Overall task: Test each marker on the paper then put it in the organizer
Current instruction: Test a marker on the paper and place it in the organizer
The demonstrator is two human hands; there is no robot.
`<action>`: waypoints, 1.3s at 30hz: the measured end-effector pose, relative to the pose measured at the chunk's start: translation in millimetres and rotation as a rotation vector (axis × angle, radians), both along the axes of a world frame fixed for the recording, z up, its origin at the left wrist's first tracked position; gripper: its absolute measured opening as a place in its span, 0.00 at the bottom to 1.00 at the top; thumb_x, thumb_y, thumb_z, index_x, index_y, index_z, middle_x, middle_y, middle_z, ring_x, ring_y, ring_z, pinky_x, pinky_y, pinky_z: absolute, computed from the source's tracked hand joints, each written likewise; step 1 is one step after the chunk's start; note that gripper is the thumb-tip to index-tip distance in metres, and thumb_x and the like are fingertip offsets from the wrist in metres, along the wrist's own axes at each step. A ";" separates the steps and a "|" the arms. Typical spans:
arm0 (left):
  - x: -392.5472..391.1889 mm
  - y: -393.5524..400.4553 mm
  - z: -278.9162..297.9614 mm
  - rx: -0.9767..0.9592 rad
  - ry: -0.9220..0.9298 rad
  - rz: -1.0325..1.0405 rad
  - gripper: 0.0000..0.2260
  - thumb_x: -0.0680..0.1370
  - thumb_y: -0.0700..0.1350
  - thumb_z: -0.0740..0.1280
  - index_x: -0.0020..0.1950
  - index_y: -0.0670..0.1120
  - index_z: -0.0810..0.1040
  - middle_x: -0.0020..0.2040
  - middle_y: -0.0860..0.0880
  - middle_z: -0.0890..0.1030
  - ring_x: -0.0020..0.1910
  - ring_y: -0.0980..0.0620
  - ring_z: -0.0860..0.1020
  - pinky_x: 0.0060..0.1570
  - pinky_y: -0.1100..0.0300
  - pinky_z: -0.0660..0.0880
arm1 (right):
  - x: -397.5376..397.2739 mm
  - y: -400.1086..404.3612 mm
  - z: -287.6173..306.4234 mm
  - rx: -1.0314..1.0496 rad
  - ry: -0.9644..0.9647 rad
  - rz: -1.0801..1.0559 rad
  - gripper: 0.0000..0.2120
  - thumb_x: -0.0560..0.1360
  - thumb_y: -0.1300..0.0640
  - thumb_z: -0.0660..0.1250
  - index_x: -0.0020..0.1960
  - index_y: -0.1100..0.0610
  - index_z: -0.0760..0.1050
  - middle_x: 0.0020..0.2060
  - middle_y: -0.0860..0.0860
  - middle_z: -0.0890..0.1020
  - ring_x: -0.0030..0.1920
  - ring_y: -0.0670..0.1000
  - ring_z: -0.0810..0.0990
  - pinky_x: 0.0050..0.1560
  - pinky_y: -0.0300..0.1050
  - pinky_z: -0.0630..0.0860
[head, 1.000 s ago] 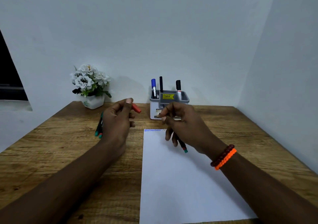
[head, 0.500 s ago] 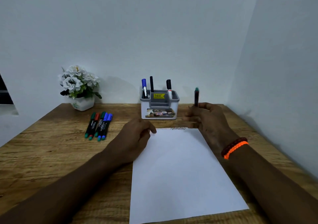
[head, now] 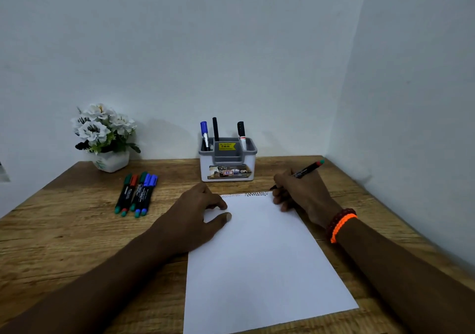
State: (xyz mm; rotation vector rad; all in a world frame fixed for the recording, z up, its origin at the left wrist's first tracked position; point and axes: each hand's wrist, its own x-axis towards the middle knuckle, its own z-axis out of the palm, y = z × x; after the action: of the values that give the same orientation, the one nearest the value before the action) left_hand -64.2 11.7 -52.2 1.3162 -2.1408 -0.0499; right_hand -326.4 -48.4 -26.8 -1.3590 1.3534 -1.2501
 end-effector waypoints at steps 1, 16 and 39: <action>-0.1 0.1 -0.4 0.002 0.007 0.001 0.11 0.77 0.58 0.71 0.56 0.56 0.83 0.48 0.56 0.75 0.44 0.62 0.74 0.42 0.72 0.65 | -0.6 -0.6 -0.2 -0.009 0.017 -0.003 0.07 0.77 0.62 0.73 0.42 0.64 0.80 0.36 0.63 0.86 0.32 0.58 0.85 0.27 0.46 0.79; 0.2 0.5 -1.5 -0.027 0.009 -0.002 0.10 0.77 0.55 0.71 0.55 0.53 0.84 0.46 0.55 0.76 0.44 0.63 0.73 0.42 0.72 0.64 | -1.2 -11.8 -5.6 -0.066 0.120 -0.058 0.09 0.74 0.60 0.75 0.42 0.66 0.81 0.31 0.59 0.84 0.27 0.55 0.81 0.26 0.45 0.76; -0.3 -0.4 -2.6 -0.039 -0.001 0.004 0.13 0.76 0.59 0.71 0.54 0.54 0.84 0.44 0.58 0.75 0.44 0.63 0.73 0.42 0.72 0.64 | -2.9 -13.5 -7.5 -0.096 0.165 -0.075 0.10 0.72 0.60 0.75 0.40 0.68 0.80 0.30 0.58 0.84 0.26 0.54 0.78 0.26 0.46 0.77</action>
State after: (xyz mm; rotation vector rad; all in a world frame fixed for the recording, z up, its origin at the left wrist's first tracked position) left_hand -64.5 11.3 -54.7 1.2983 -2.1298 -0.0055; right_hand -329.3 -62.0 -34.2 -1.5181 1.4856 -1.2902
